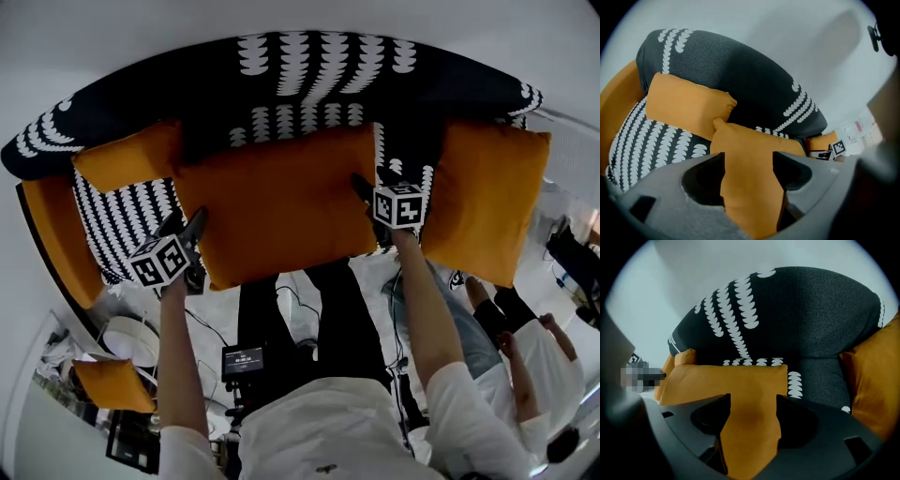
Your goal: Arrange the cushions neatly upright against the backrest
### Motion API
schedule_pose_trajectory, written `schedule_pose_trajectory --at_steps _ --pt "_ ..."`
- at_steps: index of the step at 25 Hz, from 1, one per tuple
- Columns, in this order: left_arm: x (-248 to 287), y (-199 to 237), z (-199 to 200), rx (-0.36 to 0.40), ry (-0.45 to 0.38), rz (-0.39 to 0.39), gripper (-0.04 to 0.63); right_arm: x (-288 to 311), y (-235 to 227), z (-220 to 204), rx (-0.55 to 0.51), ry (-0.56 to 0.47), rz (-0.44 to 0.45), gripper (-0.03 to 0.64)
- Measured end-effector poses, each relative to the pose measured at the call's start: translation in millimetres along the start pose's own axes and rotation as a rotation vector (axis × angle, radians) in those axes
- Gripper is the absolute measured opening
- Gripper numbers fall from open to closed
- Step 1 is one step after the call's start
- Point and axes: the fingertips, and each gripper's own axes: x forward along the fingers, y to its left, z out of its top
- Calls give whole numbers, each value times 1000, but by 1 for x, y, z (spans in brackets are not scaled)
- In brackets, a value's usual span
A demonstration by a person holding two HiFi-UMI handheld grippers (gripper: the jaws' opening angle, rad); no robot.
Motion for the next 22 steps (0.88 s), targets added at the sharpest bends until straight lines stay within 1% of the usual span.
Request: schedule_pose_trajectory --at_steps 4,10,14,18,20,22 --pt "14 3 -3 10 30 -9 314 16 -10 -9 16 29 -26 262" --pt "31 4 -11 51 72 10 313 33 -13 -17 -19 56 -26 262" --pt "39 7 -15 104 91 31 311 38 -11 -19 -21 64 -4 262" --pt "46 9 -17 96 95 48 282 44 -11 -19 3 65 22 261" --pt "48 9 -17 99 94 54 257 45 -9 -19 -3 72 22 244" --pt "50 9 -17 114 83 62 236 45 -5 -19 -24 75 18 196"
